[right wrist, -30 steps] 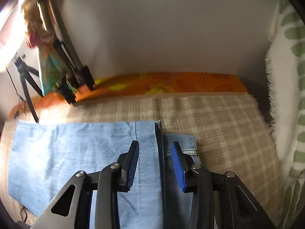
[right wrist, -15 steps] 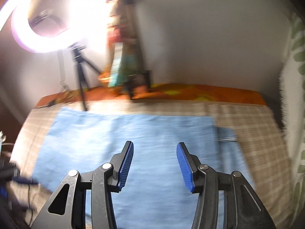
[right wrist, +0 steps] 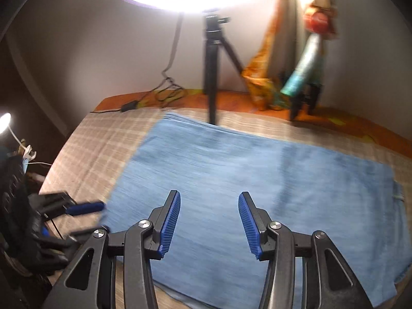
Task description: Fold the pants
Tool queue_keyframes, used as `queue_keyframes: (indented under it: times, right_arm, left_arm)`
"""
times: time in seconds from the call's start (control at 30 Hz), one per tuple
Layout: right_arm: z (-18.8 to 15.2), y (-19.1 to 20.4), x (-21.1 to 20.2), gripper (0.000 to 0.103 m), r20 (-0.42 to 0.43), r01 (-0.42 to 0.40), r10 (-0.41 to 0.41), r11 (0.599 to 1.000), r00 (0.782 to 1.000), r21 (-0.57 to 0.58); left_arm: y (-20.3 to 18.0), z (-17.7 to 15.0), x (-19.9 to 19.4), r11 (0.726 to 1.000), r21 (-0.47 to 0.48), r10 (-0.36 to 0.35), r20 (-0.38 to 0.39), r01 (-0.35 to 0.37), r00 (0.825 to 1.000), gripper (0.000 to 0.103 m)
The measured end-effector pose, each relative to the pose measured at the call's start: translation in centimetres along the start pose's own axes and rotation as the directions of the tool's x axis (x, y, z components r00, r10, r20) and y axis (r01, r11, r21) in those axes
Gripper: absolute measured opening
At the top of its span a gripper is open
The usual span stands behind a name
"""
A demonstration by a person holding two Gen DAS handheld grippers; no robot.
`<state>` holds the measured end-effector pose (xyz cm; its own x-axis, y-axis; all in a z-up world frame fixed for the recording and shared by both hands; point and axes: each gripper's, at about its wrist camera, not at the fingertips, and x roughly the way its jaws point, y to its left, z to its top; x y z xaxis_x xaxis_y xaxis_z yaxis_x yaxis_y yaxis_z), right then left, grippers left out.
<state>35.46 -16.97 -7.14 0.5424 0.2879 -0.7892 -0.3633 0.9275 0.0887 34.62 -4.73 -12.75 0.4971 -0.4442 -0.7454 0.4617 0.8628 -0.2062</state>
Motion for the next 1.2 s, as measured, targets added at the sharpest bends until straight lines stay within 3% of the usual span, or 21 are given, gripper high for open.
queue_keyframes:
  times: [0.2, 0.43, 0.7, 0.8, 0.93, 1.2]
  right_arm:
    - [3.0, 3.0, 3.8, 0.049, -0.021, -0.054, 0.054, 0.999, 0.998, -0.003]
    - [5.8, 6.5, 9.5, 0.049, -0.071, -0.059, 0.055, 0.997, 0.996, -0.059]
    - [7.8, 8.1, 15.3, 0.053, -0.144, -0.05, 0.045, 0.998, 0.988, -0.033]
    - [8.0, 8.2, 15.8, 0.054, -0.156, -0.04, 0.036, 0.999, 0.987, -0.025]
    - [8.4, 8.6, 15.1, 0.052, -0.184, 0.005, -0.01, 1.0, 0.983, -0.031]
    - [8.0, 10.6, 15.2, 0.057, -0.29, 0.062, -0.09, 0.993, 0.953, -0.104]
  left_arm:
    - [1.3, -1.9, 0.8, 1.0, -0.009, 0.024, -0.042, -0.025, 0.999, 0.034]
    - [2.8, -2.9, 0.8, 0.999, -0.053, -0.01, -0.048, 0.008, 0.999, 0.037]
    - [5.6, -3.3, 0.7, 0.97, -0.21, -0.134, -0.028, 0.125, 0.991, 0.037]
    - [6.4, -3.5, 0.7, 0.95, -0.263, -0.174, -0.005, 0.167, 0.985, 0.036]
    - [6.6, -3.7, 0.4, 0.933, -0.284, -0.218, 0.036, 0.219, 0.975, 0.025]
    - [4.8, -2.4, -1.5, 0.95, -0.2, -0.22, 0.118, 0.24, 0.968, 0.023]
